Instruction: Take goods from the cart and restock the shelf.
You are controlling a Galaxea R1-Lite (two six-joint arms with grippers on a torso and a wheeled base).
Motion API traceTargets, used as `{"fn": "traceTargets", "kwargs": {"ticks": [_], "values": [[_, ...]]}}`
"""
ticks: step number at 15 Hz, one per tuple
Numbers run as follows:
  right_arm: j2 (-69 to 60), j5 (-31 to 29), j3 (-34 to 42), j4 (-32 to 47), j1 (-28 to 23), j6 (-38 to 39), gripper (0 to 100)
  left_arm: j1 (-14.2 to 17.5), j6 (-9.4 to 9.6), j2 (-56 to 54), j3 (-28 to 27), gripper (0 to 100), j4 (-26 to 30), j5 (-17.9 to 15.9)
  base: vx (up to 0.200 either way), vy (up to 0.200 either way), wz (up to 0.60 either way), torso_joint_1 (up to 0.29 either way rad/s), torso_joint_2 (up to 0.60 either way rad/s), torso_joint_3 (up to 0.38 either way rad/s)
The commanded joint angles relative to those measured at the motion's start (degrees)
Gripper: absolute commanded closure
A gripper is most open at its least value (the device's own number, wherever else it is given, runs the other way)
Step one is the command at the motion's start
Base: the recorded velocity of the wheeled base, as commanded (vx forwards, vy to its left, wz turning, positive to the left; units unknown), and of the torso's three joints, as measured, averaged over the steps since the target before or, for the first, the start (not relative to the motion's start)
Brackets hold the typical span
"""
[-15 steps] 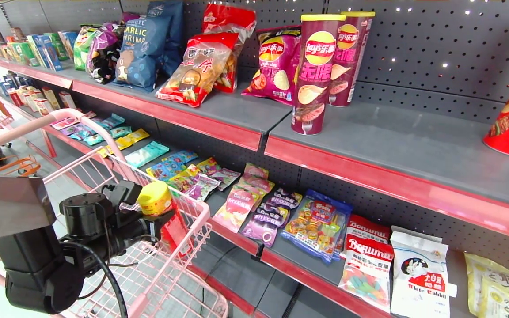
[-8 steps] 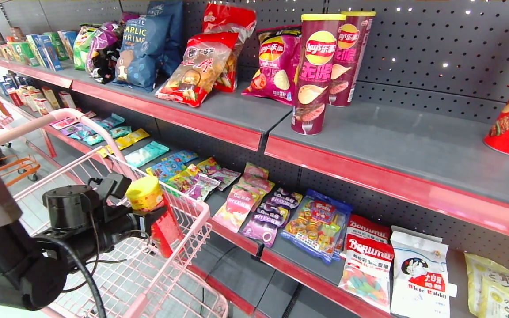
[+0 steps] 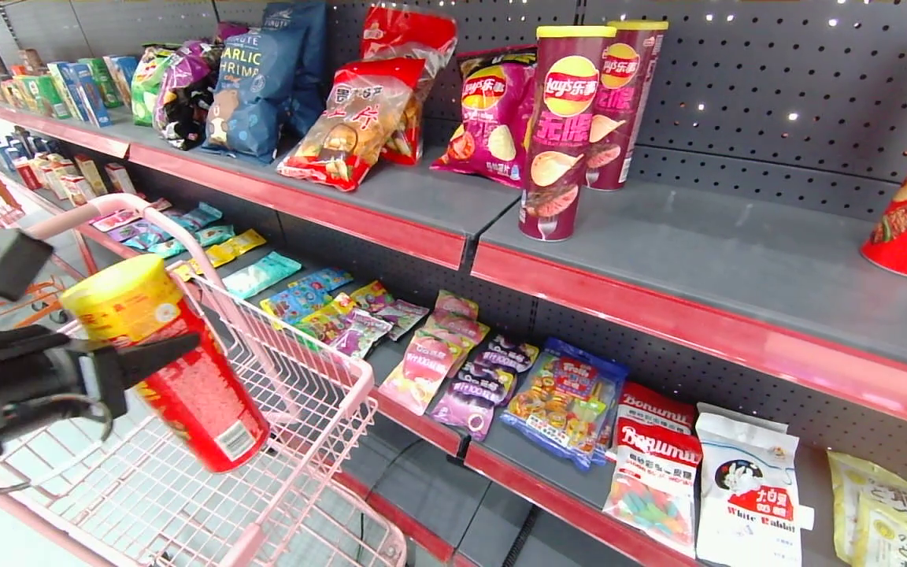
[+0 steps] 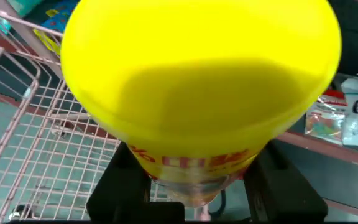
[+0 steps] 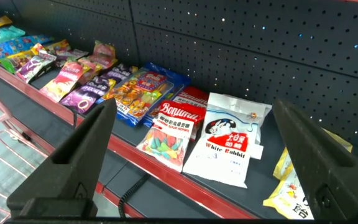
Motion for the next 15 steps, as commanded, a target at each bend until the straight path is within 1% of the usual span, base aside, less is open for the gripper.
{"fn": "traceTargets", "kwargs": {"ticks": [1,2,3,5,6,7,8,9,10,12,15], "values": [[0.1,0.0,0.0,0.0,0.0,-0.1,0,2.5,-0.30,-26.7,-1.0,100,14.9,3.2,0.000,0.000,0.00,0.000,0.00,0.000],[0.1,0.0,0.0,0.0,0.0,-0.3,0,3.9,-0.30,-29.3,0.3,100,14.9,6.5,0.000,0.000,0.00,0.000,0.00,0.000],[0.1,0.0,0.0,0.0,0.0,-0.3,0,4.3,-0.30,-30.3,0.7,100,14.9,8.0,0.000,0.000,0.00,0.000,0.00,0.000],[0.1,-0.1,0.0,0.0,0.0,-0.3,0,5.4,-0.30,-35.7,1.9,100,15.1,15.6,0.000,0.000,0.00,0.000,0.00,0.000],[0.1,-0.1,0.0,0.0,0.0,-0.3,0,5.4,0.14,-38.6,3.2,100,15.4,15.7,0.000,0.000,0.00,0.000,0.00,0.000],[0.1,-0.1,0.0,0.0,0.0,-0.2,0,5.2,1.11,-42.2,4.5,100,16.9,15.6,0.000,0.000,0.00,0.027,-0.06,-0.032],[0.1,-0.1,0.0,0.0,0.0,-0.2,0,4.8,2.95,-45.1,5.1,100,19.5,15.1,0.000,0.000,0.00,0.080,-0.27,-0.168],[0.1,-0.1,0.0,0.0,0.0,-0.2,0,4.1,4.10,-47.7,5.2,100,22.1,14.1,0.000,0.000,0.00,0.110,-0.37,-0.242],[0.1,-0.1,0.0,0.0,0.0,-0.2,0,3.6,4.80,-50.3,5.0,100,25.4,13.7,0.000,0.000,0.00,0.149,-0.45,-0.286],[0.1,0.0,0.0,0.0,0.0,-0.3,0,3.6,5.33,-52.4,4.6,100,27.8,14.0,0.000,0.000,0.00,0.181,-0.51,-0.332],[0.1,0.1,0.0,0.0,0.0,-0.3,0,3.6,5.33,-53.3,4.8,100,27.9,14.2,0.000,0.000,0.00,0.211,-0.56,-0.352]]}}
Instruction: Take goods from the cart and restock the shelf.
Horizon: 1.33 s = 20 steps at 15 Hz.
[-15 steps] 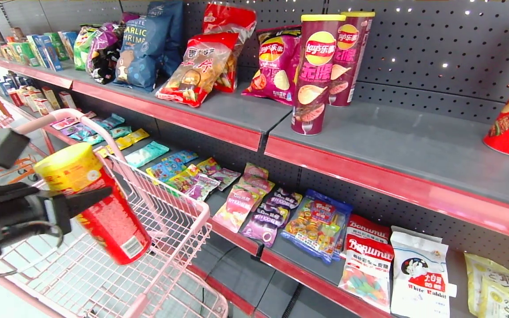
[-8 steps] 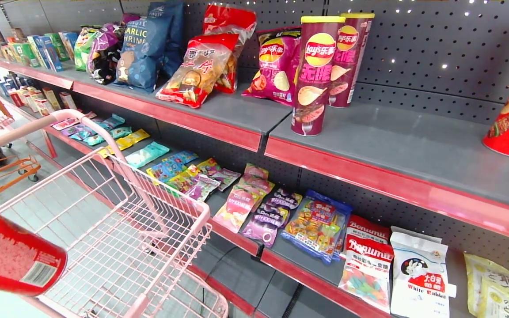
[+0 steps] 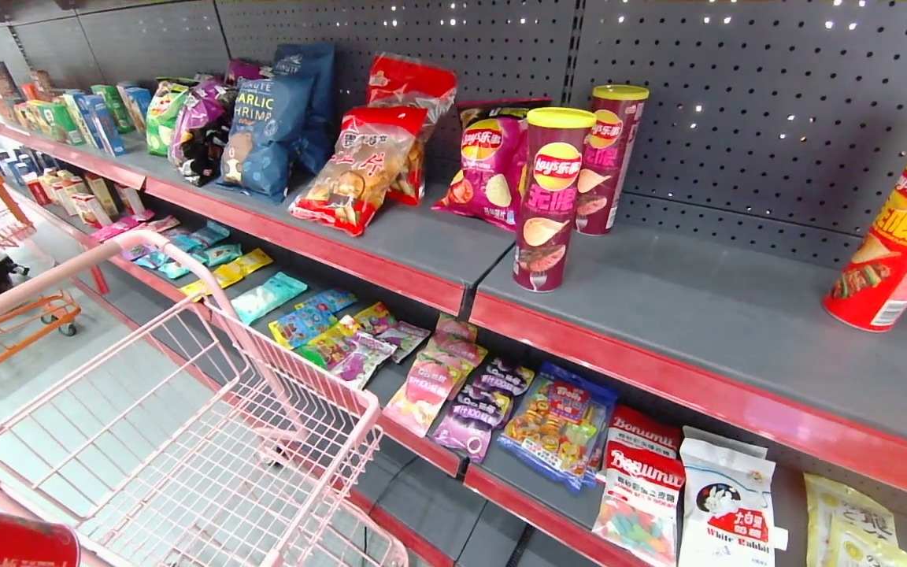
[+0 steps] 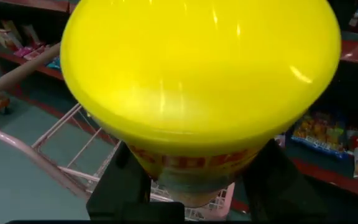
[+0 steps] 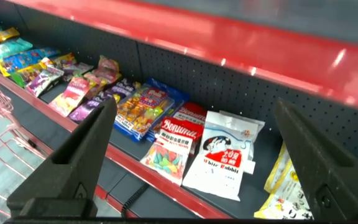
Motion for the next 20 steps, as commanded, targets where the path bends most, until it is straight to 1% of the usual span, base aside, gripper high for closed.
{"fn": "traceTargets", "kwargs": {"ticks": [1,4,8,11,12,13,18,19,20], "values": [[0.1,0.0,0.0,0.0,0.0,0.0,0,0.0,0.00,-1.8,0.1,100,-0.1,0.1,0.000,0.000,0.00,0.227,-0.57,-0.354],[0.1,0.0,0.0,0.0,0.0,0.1,0,0.0,0.00,-3.0,0.4,100,0.0,0.0,0.000,0.000,0.00,0.238,-0.59,-0.349],[0.1,0.0,0.0,0.0,0.0,0.2,0,0.0,0.09,-3.7,0.5,100,0.0,0.0,0.000,0.000,0.00,0.179,-0.43,-0.255],[0.1,0.0,0.0,0.0,0.0,0.3,0,0.0,0.17,-3.8,0.5,100,0.0,-0.1,0.000,0.000,-0.60,0.106,-0.25,-0.136],[0.1,0.0,0.0,0.0,0.0,0.3,0,0.0,0.97,-3.8,0.5,100,0.0,-0.1,0.000,0.000,-0.60,0.017,-0.03,-0.012],[0.1,0.0,0.0,0.0,0.0,0.3,0,0.0,1.32,-3.8,0.6,100,0.0,-0.1,0.000,0.000,-0.60,0.027,-0.02,-0.012],[0.1,0.0,0.0,0.0,0.0,0.3,0,-0.1,1.49,-3.3,0.4,100,0.0,-0.4,0.000,0.000,-0.60,0.008,0.00,-0.002],[0.1,0.0,0.0,0.0,0.0,0.3,0,-0.3,1.58,-3.3,0.4,100,0.0,-0.5,0.000,0.000,-0.60,0.007,0.01,0.002],[0.1,0.0,0.0,0.0,0.0,0.3,0,-1.2,1.58,-3.4,0.5,100,0.0,-0.5,0.000,0.000,-0.60,-0.007,0.00,0.002]]}}
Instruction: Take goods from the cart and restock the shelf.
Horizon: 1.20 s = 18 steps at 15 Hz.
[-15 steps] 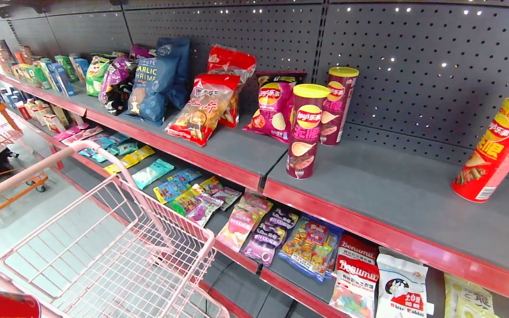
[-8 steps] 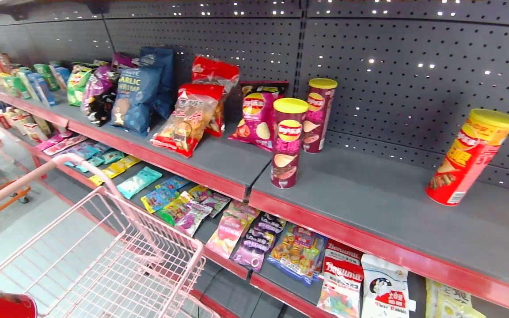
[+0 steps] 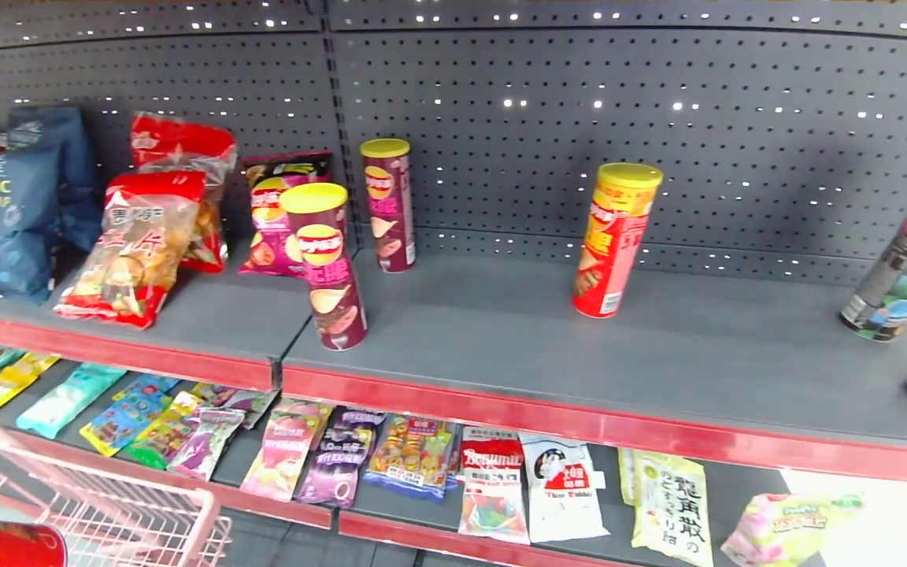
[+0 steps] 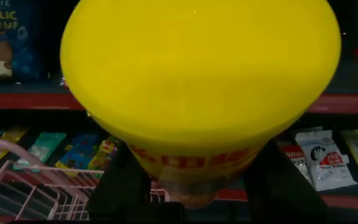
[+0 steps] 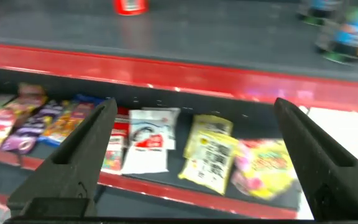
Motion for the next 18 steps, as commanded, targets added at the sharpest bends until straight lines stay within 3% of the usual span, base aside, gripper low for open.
{"fn": "traceTargets", "kwargs": {"ticks": [1,6,8,13,16,18], "values": [[0.1,0.1,0.0,0.0,0.0,0.0,0,-1.1,0.50,0.3,0.2,100,0.0,0.0,0.000,0.000,-0.60,0.002,0.01,0.007],[0.1,0.1,0.0,0.0,0.0,-0.1,0,-1.2,5.07,0.4,0.5,100,0.1,0.0,0.000,0.000,0.00,0.000,0.00,0.000],[0.1,0.1,0.0,0.0,0.0,-0.3,0,-1.2,5.16,0.3,0.5,100,0.1,0.2,0.000,0.000,0.00,0.000,0.00,0.000],[0.1,0.1,0.0,0.0,0.0,-0.3,0,-1.2,5.16,-0.3,0.6,100,0.0,-0.1,0.200,0.000,0.00,-0.003,0.00,0.002],[0.1,0.2,0.0,0.0,0.0,-0.5,0,-3.3,5.33,-4.7,0.7,100,0.5,-2.3,0.000,0.000,0.00,0.000,0.00,0.000],[0.1,0.4,0.0,0.0,0.0,-0.7,0,-3.6,5.42,-7.8,0.9,100,4.2,-2.3,0.000,0.000,0.00,0.000,0.00,0.000]]}}
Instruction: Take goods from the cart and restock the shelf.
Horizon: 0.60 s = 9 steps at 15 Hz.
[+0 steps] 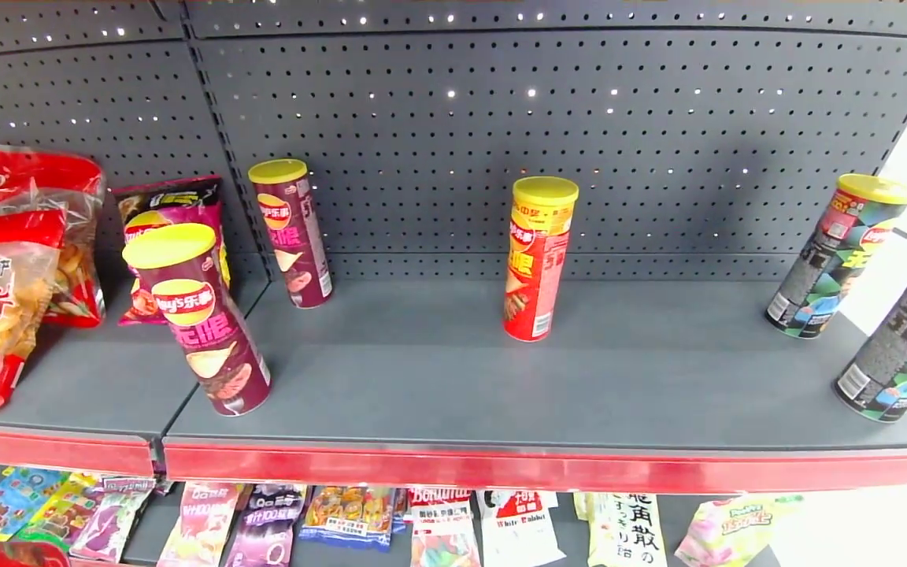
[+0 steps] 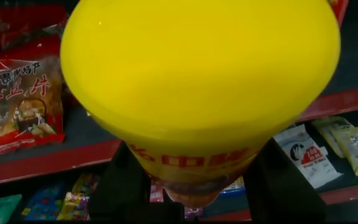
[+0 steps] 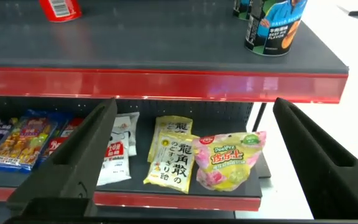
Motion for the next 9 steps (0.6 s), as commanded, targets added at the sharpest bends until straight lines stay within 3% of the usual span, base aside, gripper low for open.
{"fn": "traceTargets", "kwargs": {"ticks": [1,4,5,7,9], "values": [[0.1,0.5,-0.3,-0.5,0.0,-0.7,0,-0.5,0.00,-4.6,-0.2,100,3.3,-0.2,0.000,0.000,0.00,0.000,0.00,0.000],[14.5,5.0,-18.2,-1.0,0.7,0.6,0,-0.5,-1.06,-5.4,-0.9,100,4.7,-0.4,0.000,0.000,0.00,0.000,0.00,0.000],[20.6,8.3,-24.6,-0.7,3.1,0.1,0,-0.5,-2.82,-5.3,-1.1,100,4.7,-0.4,0.000,0.000,0.00,0.000,0.00,0.000],[25.4,16.8,-25.2,-0.8,5.7,-6.9,0,-0.5,-4.31,-4.9,-1.6,100,4.7,-0.3,0.000,0.000,0.00,0.000,0.00,0.000],[37.3,19.3,-31.8,-1.3,8.1,-7.5,0,-0.5,-4.57,-4.8,-1.2,100,4.7,0.2,0.000,0.000,0.00,0.000,0.00,0.000]]}}
